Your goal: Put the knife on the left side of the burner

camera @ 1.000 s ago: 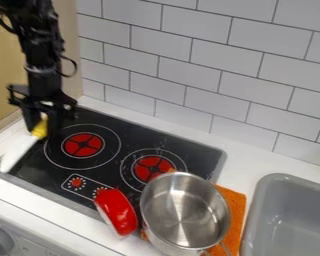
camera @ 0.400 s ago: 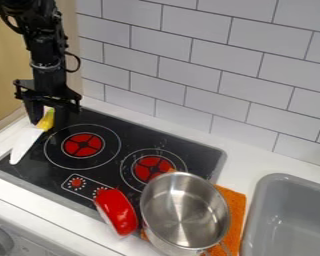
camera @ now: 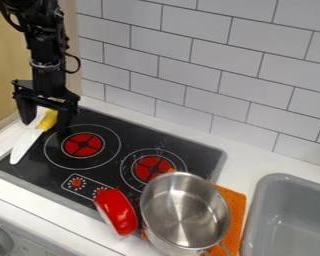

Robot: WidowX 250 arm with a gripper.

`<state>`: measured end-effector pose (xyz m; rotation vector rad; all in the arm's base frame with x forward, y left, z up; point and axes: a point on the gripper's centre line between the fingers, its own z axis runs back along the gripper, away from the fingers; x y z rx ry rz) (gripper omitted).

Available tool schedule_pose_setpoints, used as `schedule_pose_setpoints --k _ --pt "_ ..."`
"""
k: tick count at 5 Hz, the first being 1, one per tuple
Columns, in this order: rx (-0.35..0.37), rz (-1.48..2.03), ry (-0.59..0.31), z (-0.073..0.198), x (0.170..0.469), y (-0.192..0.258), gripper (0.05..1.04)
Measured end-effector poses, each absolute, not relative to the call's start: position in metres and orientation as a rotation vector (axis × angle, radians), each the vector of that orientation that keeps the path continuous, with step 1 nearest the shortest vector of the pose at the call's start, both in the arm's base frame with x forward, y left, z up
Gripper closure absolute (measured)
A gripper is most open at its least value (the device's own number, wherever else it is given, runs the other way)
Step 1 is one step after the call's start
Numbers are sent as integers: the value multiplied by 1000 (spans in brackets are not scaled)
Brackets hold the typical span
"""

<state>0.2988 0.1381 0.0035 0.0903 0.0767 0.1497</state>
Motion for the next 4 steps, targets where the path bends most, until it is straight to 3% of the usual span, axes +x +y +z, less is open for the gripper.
schedule_pose_setpoints --k 2,3,4 --pt "166 -24 59 50 309 111 84" --pt "225 -96 27 80 298 80 84" --pt "176 -96 69 82 258 55 84"
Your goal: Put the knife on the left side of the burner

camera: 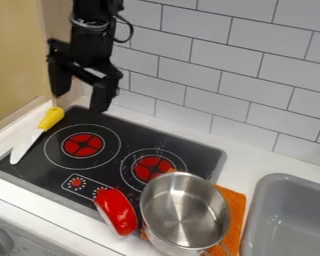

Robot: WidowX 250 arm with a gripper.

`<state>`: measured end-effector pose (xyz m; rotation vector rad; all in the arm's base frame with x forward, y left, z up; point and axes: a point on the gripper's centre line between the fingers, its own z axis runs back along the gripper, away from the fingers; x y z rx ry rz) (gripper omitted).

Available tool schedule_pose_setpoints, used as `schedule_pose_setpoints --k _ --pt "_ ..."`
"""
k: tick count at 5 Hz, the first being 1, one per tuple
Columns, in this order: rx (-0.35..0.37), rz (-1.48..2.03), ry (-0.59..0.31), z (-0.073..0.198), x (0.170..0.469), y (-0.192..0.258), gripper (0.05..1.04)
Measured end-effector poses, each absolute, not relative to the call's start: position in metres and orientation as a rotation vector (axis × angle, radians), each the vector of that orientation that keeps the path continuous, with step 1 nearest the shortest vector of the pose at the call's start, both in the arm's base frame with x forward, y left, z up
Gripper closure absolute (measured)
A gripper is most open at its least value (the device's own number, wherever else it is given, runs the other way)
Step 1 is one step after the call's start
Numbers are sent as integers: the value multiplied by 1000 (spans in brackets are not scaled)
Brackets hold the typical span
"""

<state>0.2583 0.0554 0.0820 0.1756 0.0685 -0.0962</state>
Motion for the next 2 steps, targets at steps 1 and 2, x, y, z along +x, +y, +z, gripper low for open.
schedule_pose_setpoints --k 1,2 --pt "152 -123 16 96 233 26 84" --pt "141 -173 -29 108 232 7 84"
